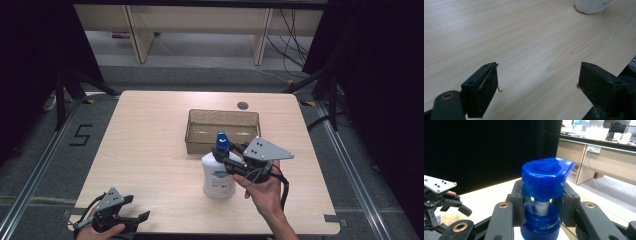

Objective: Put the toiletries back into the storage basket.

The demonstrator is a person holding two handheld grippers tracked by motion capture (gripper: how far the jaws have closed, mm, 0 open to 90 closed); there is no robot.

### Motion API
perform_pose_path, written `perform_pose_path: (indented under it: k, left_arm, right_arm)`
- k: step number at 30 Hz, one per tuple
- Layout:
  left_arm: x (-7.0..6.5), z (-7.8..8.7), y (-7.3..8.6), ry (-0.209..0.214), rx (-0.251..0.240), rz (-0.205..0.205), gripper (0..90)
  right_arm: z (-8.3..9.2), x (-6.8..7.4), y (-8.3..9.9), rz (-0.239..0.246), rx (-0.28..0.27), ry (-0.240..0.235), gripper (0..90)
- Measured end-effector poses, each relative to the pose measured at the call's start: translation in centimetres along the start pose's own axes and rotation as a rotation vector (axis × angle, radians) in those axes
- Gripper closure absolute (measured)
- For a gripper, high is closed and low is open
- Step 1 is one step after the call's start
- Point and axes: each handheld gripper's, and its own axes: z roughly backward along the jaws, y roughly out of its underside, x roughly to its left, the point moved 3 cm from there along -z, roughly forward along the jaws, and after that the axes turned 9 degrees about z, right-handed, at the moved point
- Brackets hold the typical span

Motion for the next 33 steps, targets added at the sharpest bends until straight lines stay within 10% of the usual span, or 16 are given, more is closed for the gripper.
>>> perform_pose_path:
  k: [33]
  left_arm:
    - [0.2, 0.1, 0.0, -0.002, 0.010, 0.002, 15.5]
  right_arm:
    - [-0.7, -3.1, -4.5, -0.003, -0.076, 0.041, 65.9]
